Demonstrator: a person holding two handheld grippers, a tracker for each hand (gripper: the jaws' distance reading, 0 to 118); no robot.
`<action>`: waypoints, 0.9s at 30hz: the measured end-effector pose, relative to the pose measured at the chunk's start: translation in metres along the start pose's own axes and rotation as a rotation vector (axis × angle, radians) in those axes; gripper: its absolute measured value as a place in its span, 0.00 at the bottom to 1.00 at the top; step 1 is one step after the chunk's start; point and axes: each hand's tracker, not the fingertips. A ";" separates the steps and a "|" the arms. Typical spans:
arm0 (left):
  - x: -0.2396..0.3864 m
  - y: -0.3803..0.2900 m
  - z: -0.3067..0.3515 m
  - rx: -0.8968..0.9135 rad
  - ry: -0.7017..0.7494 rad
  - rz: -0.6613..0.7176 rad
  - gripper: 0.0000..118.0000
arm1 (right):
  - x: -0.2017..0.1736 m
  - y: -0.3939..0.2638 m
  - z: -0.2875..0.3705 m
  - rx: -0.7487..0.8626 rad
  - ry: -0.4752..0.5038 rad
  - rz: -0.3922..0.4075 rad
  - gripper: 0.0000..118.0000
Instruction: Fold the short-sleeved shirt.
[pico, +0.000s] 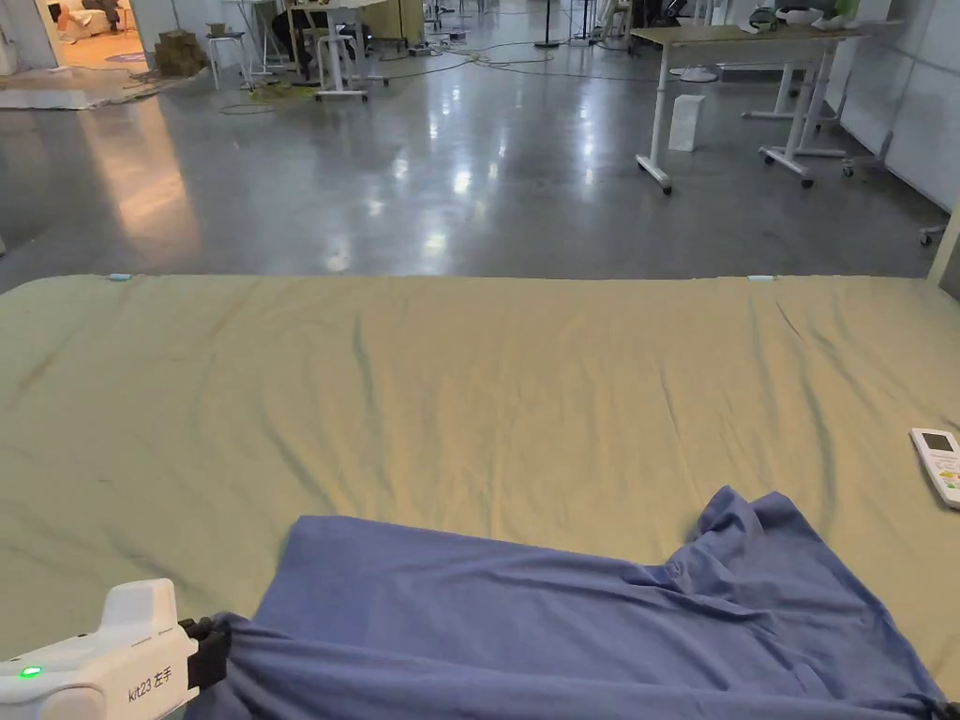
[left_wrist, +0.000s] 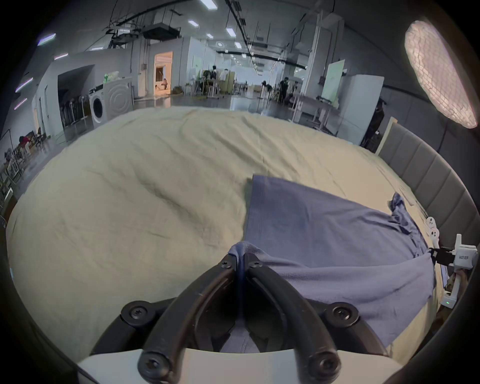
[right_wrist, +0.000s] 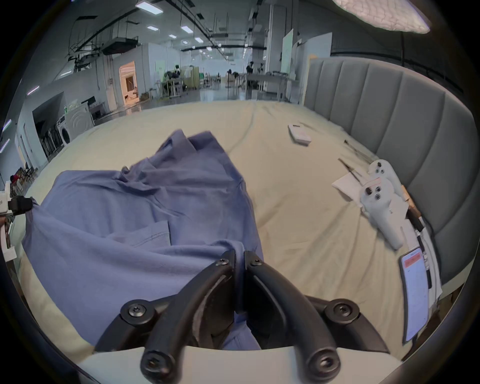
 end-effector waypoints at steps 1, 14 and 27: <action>0.000 -0.004 -0.001 0.000 0.001 0.002 0.13 | 0.001 -0.002 -0.003 -0.001 -0.001 -0.006 0.09; 0.053 0.014 0.209 0.506 -0.122 -0.101 0.67 | 0.009 0.000 0.159 0.458 0.030 -0.119 0.57; 0.121 -0.053 0.351 0.714 -0.054 -0.254 0.35 | -0.072 -0.024 0.293 0.689 -0.016 0.033 0.45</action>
